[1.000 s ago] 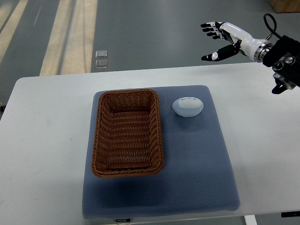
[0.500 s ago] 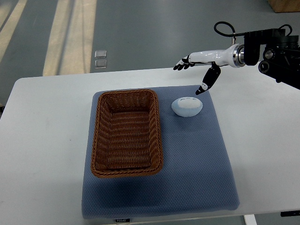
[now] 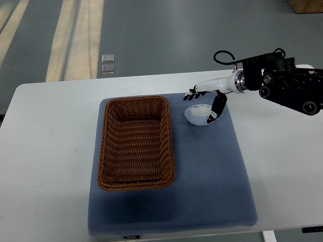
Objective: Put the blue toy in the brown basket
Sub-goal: 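Close the right hand fingers around the egg toy and grasp it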
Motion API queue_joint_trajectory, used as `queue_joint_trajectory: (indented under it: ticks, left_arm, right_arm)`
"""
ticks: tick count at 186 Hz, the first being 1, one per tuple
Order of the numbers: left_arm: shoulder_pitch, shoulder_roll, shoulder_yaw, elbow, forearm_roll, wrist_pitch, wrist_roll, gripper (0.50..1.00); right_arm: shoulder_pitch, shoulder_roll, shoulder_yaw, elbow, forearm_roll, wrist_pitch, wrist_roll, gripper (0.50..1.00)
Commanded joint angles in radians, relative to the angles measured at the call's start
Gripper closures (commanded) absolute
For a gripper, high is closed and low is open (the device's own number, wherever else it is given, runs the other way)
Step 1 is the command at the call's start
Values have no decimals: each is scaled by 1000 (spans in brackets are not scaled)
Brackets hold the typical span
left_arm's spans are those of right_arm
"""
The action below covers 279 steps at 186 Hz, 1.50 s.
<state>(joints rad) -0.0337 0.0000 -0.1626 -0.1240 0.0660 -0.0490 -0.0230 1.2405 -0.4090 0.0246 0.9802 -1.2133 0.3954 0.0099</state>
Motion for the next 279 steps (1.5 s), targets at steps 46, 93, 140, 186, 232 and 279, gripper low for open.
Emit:
queue_joint_trajectory:
  ticks: [46, 93, 140, 186, 232, 279]
  left_arm:
    - [0, 0, 0, 0, 0, 0, 0, 500]
    - [0, 0, 0, 0, 0, 0, 0, 500]
    - [0, 0, 0, 0, 0, 1, 0, 500]
    - [0, 0, 0, 0, 0, 0, 0, 500]
    - [0, 0, 0, 1, 0, 0, 0, 500]
    - [0, 0, 0, 0, 0, 0, 0, 500]
  right_arm:
    - [-24, 49, 9, -11, 132, -10, -143, 597]
    - [-59, 87, 3, -74, 118, -55, -146, 609]
    - [-59, 88, 1, -78, 75, -55, -143, 752]
    - [-56, 93, 1, -77, 66, -40, -140, 1000]
    - [-19, 73, 6, -77, 74, -35, -137, 1000]
    - [69, 62, 12, -77, 70, -38, -134, 1000]
